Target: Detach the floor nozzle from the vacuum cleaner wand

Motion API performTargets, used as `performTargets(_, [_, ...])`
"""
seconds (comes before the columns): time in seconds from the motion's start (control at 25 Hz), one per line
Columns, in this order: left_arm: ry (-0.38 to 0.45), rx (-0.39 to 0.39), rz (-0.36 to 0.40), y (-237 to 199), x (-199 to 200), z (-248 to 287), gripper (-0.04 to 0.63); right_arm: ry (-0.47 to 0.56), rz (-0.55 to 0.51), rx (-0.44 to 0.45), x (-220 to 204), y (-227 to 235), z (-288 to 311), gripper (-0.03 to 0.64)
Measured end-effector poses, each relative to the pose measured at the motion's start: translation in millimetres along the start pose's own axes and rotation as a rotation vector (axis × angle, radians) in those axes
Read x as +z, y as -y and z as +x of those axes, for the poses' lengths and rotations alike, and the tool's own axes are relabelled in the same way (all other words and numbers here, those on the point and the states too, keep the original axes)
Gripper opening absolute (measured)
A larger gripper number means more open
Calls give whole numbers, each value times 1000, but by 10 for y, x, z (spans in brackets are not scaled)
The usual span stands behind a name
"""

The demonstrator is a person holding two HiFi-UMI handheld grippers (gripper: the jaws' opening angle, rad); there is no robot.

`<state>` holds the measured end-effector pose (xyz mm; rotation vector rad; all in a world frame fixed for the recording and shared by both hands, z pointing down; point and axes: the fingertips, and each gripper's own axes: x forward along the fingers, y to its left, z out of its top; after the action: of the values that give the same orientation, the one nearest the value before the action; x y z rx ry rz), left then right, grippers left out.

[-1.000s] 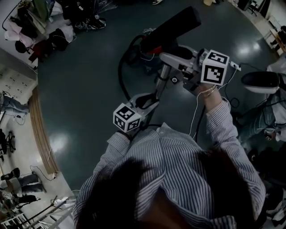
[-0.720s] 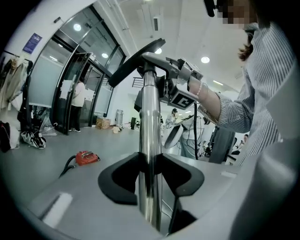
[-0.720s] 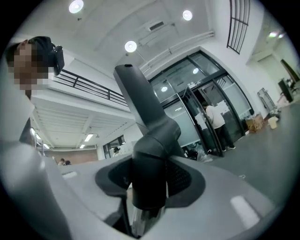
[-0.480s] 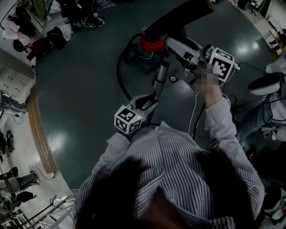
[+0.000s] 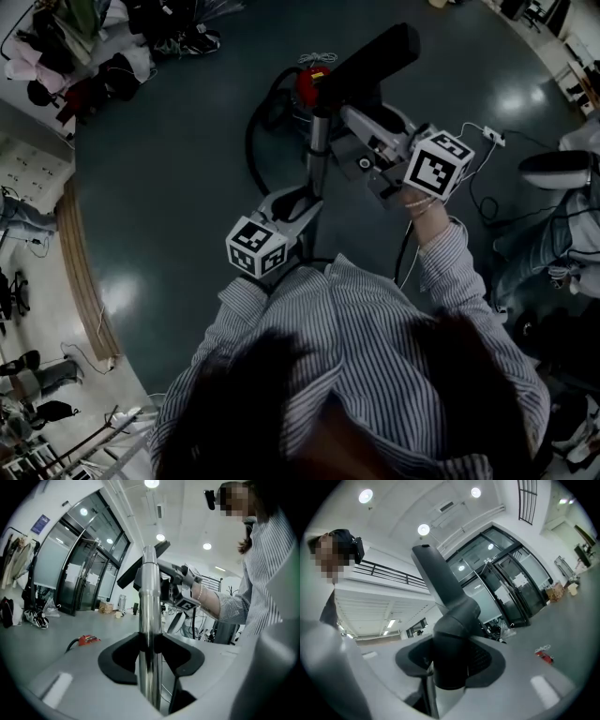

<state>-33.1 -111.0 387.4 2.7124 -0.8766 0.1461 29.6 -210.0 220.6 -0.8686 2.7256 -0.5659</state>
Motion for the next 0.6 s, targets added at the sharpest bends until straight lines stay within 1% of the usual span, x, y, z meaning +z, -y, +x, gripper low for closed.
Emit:
performTargets(0.16, [54, 86, -7, -127, 177, -136, 158, -12, 25, -51, -343, 74, -62, 178])
performTargets(0.24, [71, 106, -12, -155, 208, -172, 158, -31, 48, -64, -544, 98, -94, 178])
performTargets(0.36, [68, 101, -9, -144, 197, -194, 158, -58, 100, -75, -815, 95, -130, 178])
performTargets(0.44, [56, 89, -8, -104, 163, -212, 158, -82, 116, -88, -987, 98, -156, 178])
performTargets(0.6, [32, 80, -5, -18, 96, -261, 158, -108, 165, -107, -1213, 76, -247, 178])
